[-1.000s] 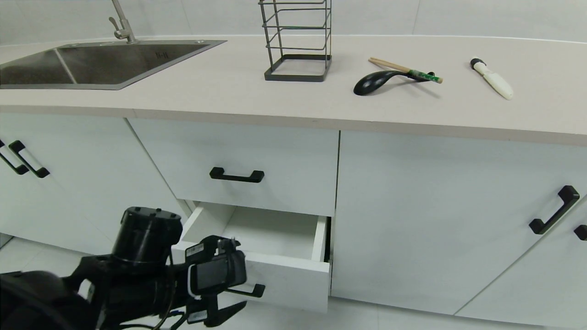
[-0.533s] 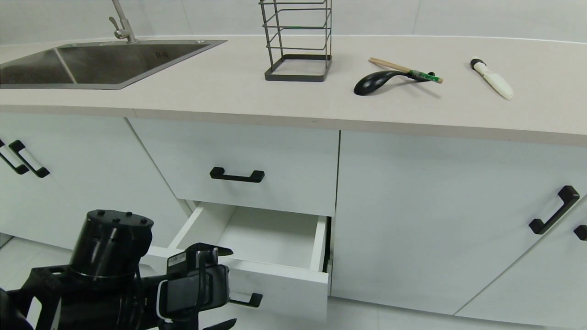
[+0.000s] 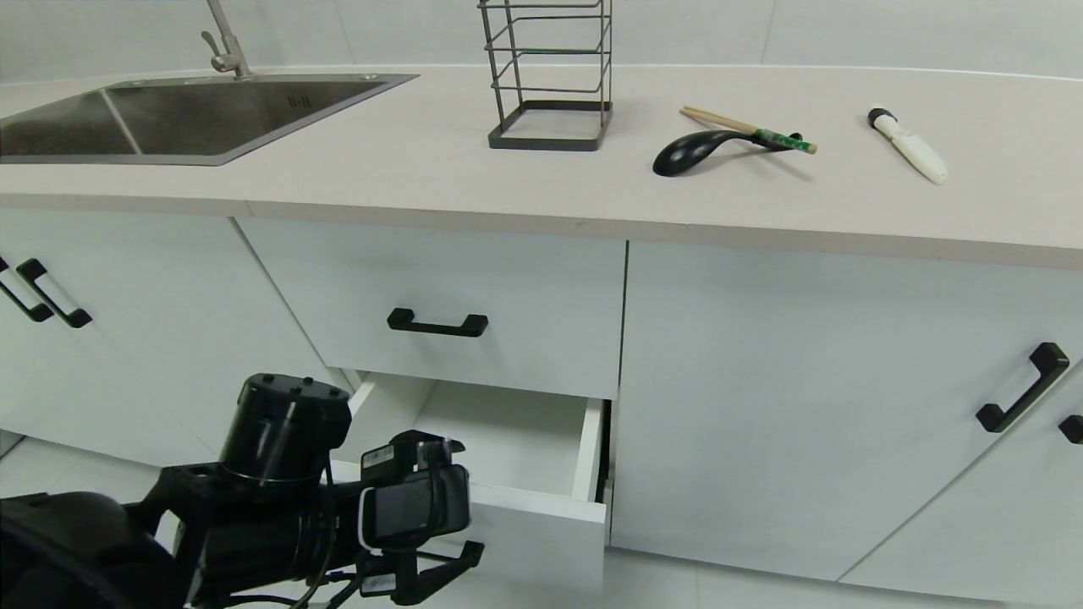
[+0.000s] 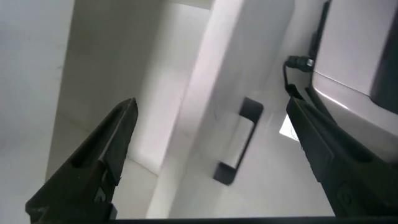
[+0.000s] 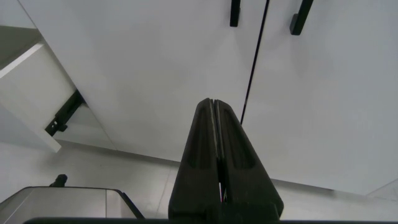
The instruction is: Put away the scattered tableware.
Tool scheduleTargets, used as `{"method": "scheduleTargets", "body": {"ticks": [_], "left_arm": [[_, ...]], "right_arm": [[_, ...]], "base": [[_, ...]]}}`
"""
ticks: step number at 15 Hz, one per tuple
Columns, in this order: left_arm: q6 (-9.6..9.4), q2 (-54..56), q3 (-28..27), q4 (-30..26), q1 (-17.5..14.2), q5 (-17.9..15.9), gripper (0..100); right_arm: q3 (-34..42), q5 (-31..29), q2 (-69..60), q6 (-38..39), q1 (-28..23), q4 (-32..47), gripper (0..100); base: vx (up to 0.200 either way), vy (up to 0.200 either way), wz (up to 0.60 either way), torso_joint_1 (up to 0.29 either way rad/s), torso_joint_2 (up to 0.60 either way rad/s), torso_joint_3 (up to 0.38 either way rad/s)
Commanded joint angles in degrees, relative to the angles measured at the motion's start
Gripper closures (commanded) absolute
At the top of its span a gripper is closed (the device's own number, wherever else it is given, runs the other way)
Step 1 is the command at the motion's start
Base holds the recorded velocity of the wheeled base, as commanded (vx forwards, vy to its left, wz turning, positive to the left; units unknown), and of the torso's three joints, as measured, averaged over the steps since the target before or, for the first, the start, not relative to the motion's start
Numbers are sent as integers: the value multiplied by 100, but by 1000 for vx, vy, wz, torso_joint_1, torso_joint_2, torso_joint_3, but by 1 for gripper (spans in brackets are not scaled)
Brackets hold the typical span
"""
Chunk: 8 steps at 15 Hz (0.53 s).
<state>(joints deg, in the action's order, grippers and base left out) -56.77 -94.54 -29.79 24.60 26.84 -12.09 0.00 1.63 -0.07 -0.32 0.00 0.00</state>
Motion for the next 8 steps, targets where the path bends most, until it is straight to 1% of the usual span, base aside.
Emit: {"method": "scheduleTargets", "body": {"ticks": [1,5,8], "left_arm": [[8,-539,-26,194,75,-4,0],[-1,-618,35,203,163,-4,0],[17,-364,272,159,357,-188,0]], "right_arm": [[0,4,7,-3,0,0,100],[0,4,7,-3,0,0,100],[0,4,7,-3,0,-9,100]], "base": [[0,0,0,0,0,0],[0,0,0,0,0,0],[0,0,0,0,0,0]]}}
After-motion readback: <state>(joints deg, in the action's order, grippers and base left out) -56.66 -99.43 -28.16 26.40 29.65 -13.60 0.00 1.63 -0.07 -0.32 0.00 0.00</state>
